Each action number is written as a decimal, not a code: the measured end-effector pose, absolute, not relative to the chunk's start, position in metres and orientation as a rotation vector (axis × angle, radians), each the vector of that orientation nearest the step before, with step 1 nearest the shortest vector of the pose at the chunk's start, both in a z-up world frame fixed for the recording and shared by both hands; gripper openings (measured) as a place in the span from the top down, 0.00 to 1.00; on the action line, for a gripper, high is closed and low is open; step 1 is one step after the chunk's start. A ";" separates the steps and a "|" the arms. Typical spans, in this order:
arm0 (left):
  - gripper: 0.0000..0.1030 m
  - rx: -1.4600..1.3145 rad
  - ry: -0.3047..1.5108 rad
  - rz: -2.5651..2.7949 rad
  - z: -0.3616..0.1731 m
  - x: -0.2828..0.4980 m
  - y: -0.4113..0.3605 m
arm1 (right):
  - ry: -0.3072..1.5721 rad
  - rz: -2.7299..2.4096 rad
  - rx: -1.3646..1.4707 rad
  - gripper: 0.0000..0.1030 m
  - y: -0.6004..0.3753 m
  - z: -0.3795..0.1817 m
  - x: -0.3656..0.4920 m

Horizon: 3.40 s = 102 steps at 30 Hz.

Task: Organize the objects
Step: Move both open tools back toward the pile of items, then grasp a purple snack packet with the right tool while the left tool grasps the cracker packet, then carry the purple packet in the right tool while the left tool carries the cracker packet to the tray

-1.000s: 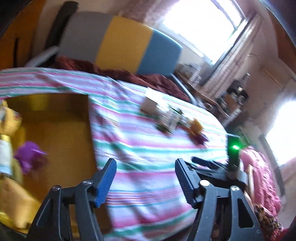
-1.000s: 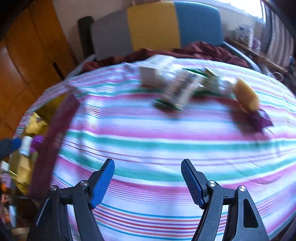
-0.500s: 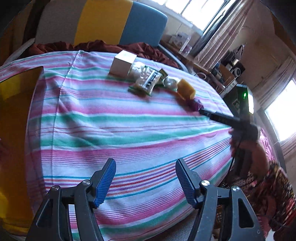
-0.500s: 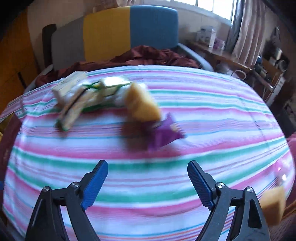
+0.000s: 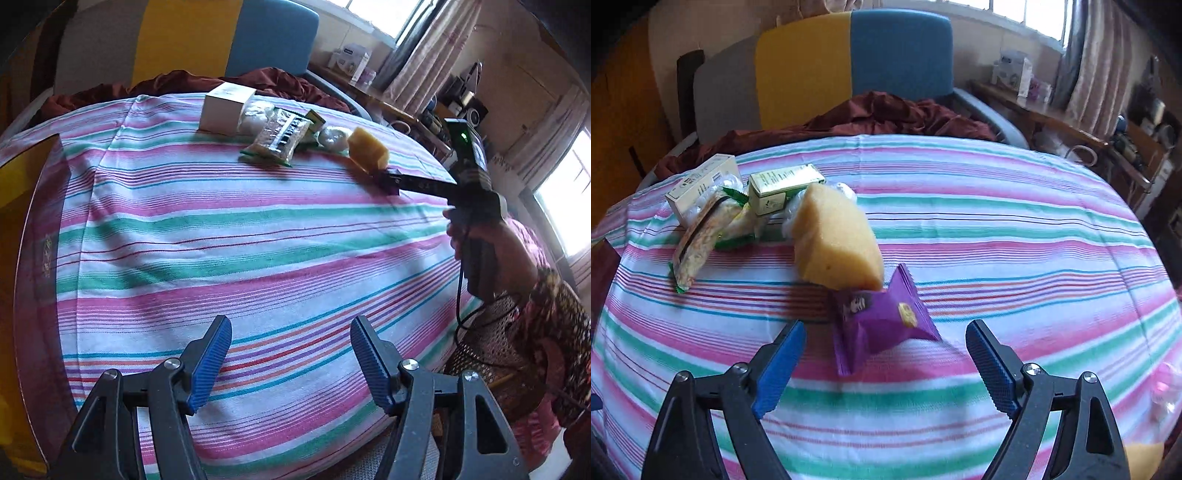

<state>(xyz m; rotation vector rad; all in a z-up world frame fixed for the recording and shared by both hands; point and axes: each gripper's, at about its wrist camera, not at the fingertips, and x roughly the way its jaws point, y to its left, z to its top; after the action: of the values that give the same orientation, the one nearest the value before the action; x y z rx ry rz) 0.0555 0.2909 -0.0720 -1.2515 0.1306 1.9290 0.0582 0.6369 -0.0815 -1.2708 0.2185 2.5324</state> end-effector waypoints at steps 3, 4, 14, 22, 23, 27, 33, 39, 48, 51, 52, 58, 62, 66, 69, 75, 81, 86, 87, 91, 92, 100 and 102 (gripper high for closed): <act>0.34 -1.251 0.145 1.925 -0.072 0.054 0.295 | 0.153 2.545 -1.292 0.17 0.632 -0.086 0.050; 0.34 -1.249 0.154 1.923 -0.071 0.053 0.297 | 0.137 2.548 -1.299 0.26 0.630 -0.086 0.049; 0.34 -1.184 0.199 1.953 -0.063 0.029 0.327 | 0.279 2.506 -1.417 0.48 0.630 -0.092 0.053; 0.34 -1.169 0.236 2.015 -0.066 -0.002 0.364 | 0.338 2.505 -1.494 0.48 0.618 -0.090 0.062; 0.34 -1.166 0.239 2.022 -0.067 -0.005 0.369 | 0.319 2.503 -1.498 0.48 0.614 -0.090 0.063; 0.34 -1.119 0.242 2.056 -0.065 -0.022 0.390 | 0.317 2.495 -1.509 0.48 0.613 -0.090 0.063; 0.33 -1.072 0.316 2.093 -0.070 -0.057 0.428 | 0.363 2.491 -1.520 0.48 0.620 -0.090 0.065; 0.33 -1.116 0.356 2.080 -0.092 -0.080 0.445 | 0.381 2.492 -1.528 0.48 0.624 -0.089 0.062; 0.45 -1.073 0.290 2.090 -0.096 -0.062 0.423 | 0.401 2.491 -1.522 0.48 0.628 -0.089 0.065; 0.45 -1.071 0.303 2.103 -0.094 -0.048 0.412 | 0.390 2.491 -1.521 0.48 0.628 -0.089 0.068; 0.45 -1.071 0.308 2.099 -0.093 -0.042 0.407 | 0.386 2.490 -1.521 0.48 0.629 -0.088 0.071; 0.43 -1.080 0.324 2.097 -0.091 -0.015 0.390 | 0.364 2.487 -1.521 0.48 0.623 -0.090 0.064; 0.42 -1.093 0.315 2.093 -0.089 -0.019 0.399 | 0.350 2.485 -1.520 0.47 0.622 -0.090 0.065; 0.42 -1.121 0.281 2.087 -0.088 -0.032 0.415 | 0.354 2.483 -1.513 0.46 0.621 -0.090 0.065; 0.42 -1.106 0.323 2.085 -0.094 -0.037 0.426 | 0.365 2.482 -1.506 0.46 0.621 -0.090 0.065; 0.50 -1.051 0.350 2.087 -0.097 -0.031 0.422 | 0.353 2.476 -1.502 0.48 0.620 -0.090 0.064; 0.57 -1.043 0.280 2.080 -0.096 -0.028 0.404 | 0.307 2.477 -1.493 0.49 0.615 -0.089 0.065; 0.58 -1.014 0.313 2.083 -0.095 -0.016 0.399 | 0.258 2.500 -1.483 0.49 0.606 -0.086 0.066; 0.59 -1.007 0.315 2.084 -0.095 -0.013 0.397 | 0.245 2.507 -1.481 0.49 0.603 -0.085 0.066; 0.60 -0.985 0.281 2.113 -0.092 -0.009 0.385 | 0.207 2.538 -1.471 0.49 0.594 -0.083 0.069; 0.60 -0.979 0.266 2.120 -0.091 -0.008 0.381 | 0.201 2.551 -1.467 0.49 0.590 -0.083 0.066; 0.60 -0.934 0.177 2.186 -0.085 0.002 0.350 | 0.135 2.631 -1.413 0.50 0.571 -0.077 0.063; 0.61 -0.927 0.169 2.198 -0.081 0.006 0.344 | 0.114 2.630 -1.418 0.50 0.568 -0.079 0.063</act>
<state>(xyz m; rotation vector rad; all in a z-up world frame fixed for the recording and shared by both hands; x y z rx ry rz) 0.0055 0.3438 -0.0812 -0.9273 0.1695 2.1984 0.0627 0.5675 -0.0786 -1.4185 0.1141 2.6299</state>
